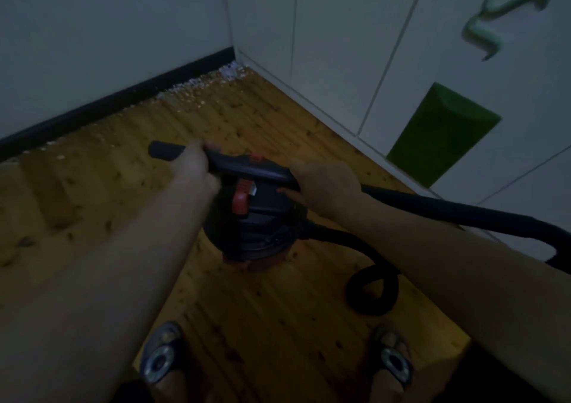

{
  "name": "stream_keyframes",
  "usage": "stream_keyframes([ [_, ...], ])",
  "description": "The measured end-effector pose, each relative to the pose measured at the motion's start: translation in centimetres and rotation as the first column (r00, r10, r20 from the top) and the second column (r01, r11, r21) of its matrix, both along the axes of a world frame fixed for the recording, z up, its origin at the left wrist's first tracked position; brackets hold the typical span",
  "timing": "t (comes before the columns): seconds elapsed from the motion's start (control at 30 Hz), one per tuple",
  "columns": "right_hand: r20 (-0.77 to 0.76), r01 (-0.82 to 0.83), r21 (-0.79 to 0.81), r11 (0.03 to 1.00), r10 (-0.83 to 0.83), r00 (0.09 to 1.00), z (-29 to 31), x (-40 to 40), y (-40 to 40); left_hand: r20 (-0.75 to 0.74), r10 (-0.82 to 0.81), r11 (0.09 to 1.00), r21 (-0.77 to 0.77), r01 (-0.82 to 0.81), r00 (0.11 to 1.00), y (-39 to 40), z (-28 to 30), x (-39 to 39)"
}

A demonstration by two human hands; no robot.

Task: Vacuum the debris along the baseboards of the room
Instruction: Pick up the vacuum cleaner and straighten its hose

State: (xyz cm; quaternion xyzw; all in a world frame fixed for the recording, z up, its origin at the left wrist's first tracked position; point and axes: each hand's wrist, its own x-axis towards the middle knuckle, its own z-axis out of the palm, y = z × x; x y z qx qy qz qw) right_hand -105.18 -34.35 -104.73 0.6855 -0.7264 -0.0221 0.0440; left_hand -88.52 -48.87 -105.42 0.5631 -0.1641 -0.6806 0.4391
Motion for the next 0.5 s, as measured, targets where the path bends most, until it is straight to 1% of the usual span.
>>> stream_keyframes([
  [0.07,0.038,-0.002,0.005,1.000,0.001,0.999,0.8,1.3,-0.8,-0.065,-0.002,1.000,0.009,0.002,0.998,1.4,0.2,-1.0],
  [0.17,0.090,0.003,-0.040,0.999,0.001,0.996,1.9,3.5,-1.8,-0.123,-0.093,0.994,0.039,0.099,0.988,4.5,-0.1,-2.9],
  [0.2,0.104,0.003,-0.051,0.999,0.003,0.995,2.2,4.1,-2.0,-0.148,-0.092,0.992,0.068,0.103,0.985,5.2,-0.3,-3.4],
  [0.27,0.120,0.000,-0.053,0.999,0.006,0.993,2.5,4.9,-2.1,-0.203,-0.060,0.991,0.105,0.083,0.977,5.7,0.2,-3.8],
  [0.37,0.112,-0.001,-0.021,1.000,0.003,0.994,3.0,4.7,-1.7,-0.233,-0.033,0.994,0.091,0.055,0.972,4.0,2.0,-2.9],
  [0.43,0.107,0.036,-0.022,0.999,-0.033,0.994,3.7,3.5,-1.3,-0.231,0.029,0.997,0.073,-0.012,0.973,2.3,3.2,-1.3],
  [0.5,0.063,0.091,-0.014,0.996,-0.090,0.994,4.4,2.2,-0.9,-0.248,0.106,0.993,0.074,-0.090,0.963,0.6,3.6,0.8],
])
